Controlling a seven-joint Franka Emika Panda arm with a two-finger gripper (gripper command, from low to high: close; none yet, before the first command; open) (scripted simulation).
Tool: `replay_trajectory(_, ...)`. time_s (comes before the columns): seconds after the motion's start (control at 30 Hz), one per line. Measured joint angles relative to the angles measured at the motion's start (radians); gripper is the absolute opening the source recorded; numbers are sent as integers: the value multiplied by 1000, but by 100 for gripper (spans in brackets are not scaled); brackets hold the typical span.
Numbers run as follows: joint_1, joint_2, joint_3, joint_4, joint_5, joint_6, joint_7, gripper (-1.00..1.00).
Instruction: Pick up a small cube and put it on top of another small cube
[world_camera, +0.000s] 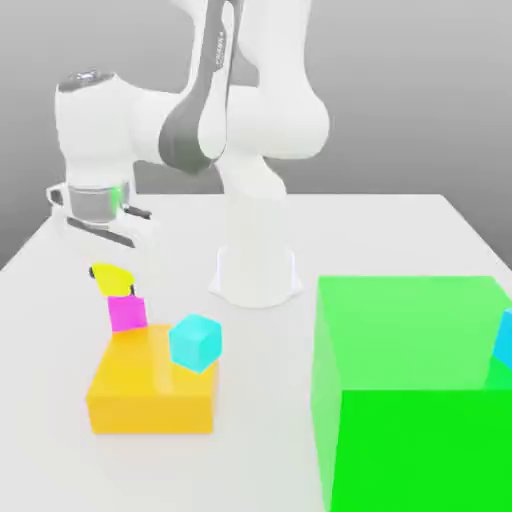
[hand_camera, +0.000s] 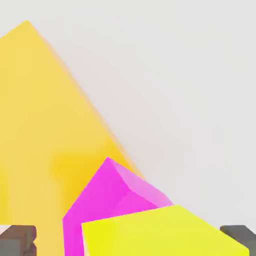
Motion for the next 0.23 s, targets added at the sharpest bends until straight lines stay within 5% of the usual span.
replay_trajectory(0.23,-9,-202,29,45,10,-246,3,100)
